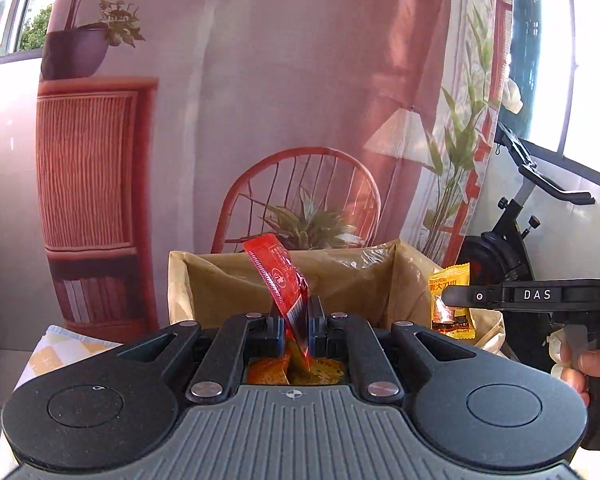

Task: Organize snacks
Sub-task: 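Drop the red packet into the box with the left tool while the right drops the yellow packet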

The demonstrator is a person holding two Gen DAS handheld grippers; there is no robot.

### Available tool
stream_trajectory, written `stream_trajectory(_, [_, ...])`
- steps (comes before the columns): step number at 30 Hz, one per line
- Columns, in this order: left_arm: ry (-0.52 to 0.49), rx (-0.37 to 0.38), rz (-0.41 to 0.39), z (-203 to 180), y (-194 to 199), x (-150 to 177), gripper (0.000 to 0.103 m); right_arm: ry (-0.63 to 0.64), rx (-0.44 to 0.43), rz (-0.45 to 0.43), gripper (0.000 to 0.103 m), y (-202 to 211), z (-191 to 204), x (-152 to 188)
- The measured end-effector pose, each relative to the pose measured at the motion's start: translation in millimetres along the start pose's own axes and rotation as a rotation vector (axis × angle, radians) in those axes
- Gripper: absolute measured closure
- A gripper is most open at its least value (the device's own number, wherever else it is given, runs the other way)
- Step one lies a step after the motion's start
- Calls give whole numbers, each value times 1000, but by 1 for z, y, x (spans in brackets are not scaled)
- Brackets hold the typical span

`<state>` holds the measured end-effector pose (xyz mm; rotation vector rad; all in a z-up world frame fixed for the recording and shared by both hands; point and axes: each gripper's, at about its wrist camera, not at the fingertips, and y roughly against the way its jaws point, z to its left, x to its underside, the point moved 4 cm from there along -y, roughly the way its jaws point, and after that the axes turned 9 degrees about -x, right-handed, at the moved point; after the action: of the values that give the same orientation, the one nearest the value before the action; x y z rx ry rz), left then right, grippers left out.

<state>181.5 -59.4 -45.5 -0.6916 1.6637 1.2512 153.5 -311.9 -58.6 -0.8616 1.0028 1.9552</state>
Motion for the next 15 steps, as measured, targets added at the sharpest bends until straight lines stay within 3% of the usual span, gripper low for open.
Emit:
stream_trajectory(3, [-5, -8, 33, -3, -14, 6, 91, -10, 24, 18, 84, -4, -8, 7])
stream_trajectory(4, [-8, -10, 42, -4, -17, 8, 83, -9, 34, 22, 84, -4, -10, 9])
stream_trajectory(5, [-8, -13, 51, -3, -20, 9, 65, -11, 36, 25, 78, -3, -11, 10])
stream_trajectory(7, [0, -23, 53, 0, -21, 10, 49, -18, 38, 21, 68, 1, -12, 12])
stream_trajectory(10, [-2, -26, 58, 6, -15, 12, 47, 7, 34, 18, 63, 9, -8, 14])
stream_trajectory(15, [-29, -49, 40, 16, 9, 17, 34, 54, 16, 11, 33, 28, 5, 22])
